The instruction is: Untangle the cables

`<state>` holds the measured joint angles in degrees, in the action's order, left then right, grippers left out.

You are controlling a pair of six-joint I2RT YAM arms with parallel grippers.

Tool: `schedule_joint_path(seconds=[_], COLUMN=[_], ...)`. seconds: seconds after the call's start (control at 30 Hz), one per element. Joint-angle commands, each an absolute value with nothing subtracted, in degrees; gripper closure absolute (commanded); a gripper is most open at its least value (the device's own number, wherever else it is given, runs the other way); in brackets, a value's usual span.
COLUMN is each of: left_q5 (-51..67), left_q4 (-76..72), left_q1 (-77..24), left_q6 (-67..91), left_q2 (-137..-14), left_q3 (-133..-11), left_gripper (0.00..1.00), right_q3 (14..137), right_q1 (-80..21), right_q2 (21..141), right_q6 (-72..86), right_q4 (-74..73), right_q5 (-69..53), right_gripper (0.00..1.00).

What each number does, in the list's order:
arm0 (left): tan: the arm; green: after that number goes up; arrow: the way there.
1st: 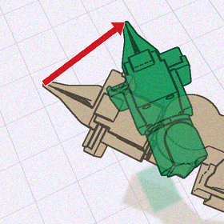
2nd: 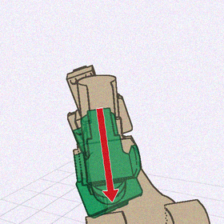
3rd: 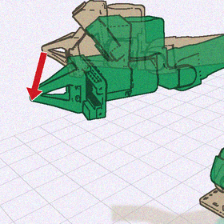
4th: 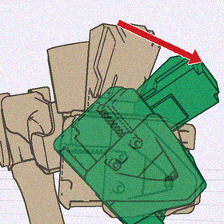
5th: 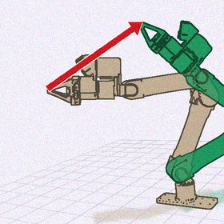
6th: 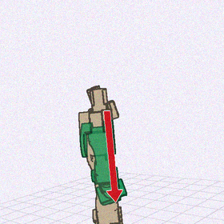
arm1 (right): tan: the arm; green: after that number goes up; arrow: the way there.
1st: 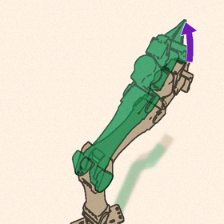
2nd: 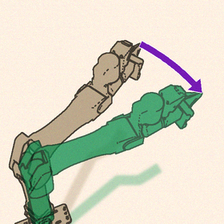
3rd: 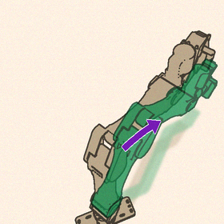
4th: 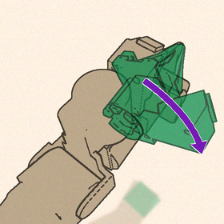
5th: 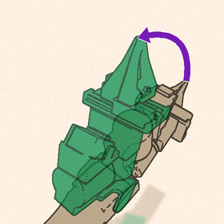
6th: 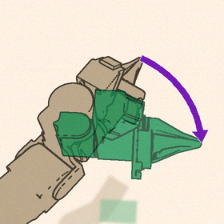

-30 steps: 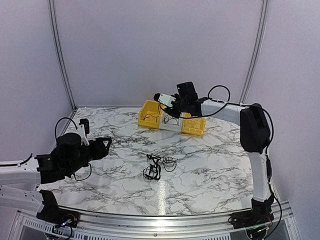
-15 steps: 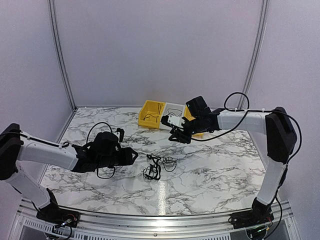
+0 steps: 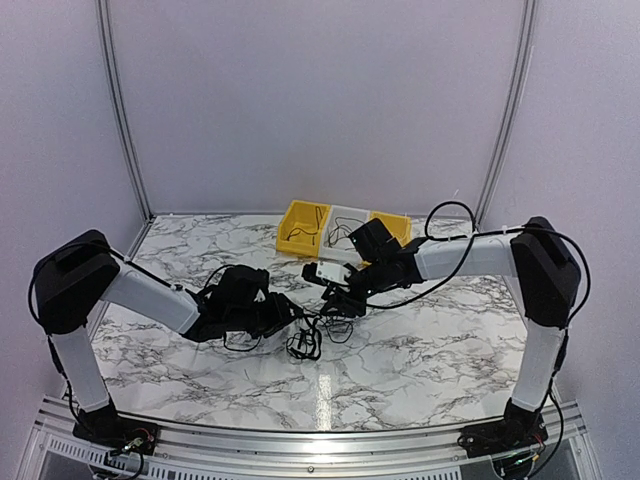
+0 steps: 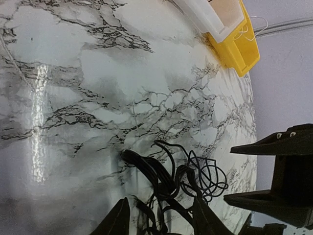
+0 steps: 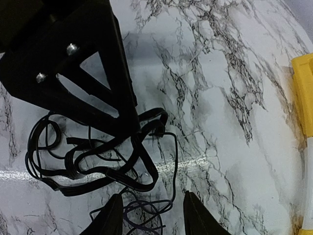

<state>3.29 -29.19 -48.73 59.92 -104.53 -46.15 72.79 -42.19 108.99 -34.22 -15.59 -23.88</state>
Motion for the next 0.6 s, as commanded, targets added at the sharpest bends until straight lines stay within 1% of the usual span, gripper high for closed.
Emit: schedule_joint_path(seconds=[0.0,0.2,0.43,0.47,0.57], left_q5=[6.7,5.7,2.0,1.9,1.7], left_q4=[-38.4,-42.6,-43.9,-44.0,-44.3], left_q1=[-47.9,-47.0,-46.4,-46.4,-46.2], left_q6=[68.1,71.4,71.2,70.9,70.5], left_q2=[-108.0,-110.4,-108.5,-108.1,-107.3], left_q3=[-47.8,-47.9,-45.7,-45.5,-44.8], left_gripper=[0.58,0.77,0.98,1.00,1.00], right_q3=[71.9,71.0,71.1,71.2,71.3], right_q1=[-42.5,-42.5,-42.5,-42.6,-42.5], right_q2=[110.9,112.1,114.5,114.8,115.3], right_q6=[-33.9,-34.2,-34.3,-34.2,-34.1], right_q4=[-14.2,-14.4,-15.6,-15.7,-15.7], right_q5=[-22.1,-22.7,-23.9,-23.9,-24.0], right_gripper=[0.58,0.58,0.60,0.60,0.60])
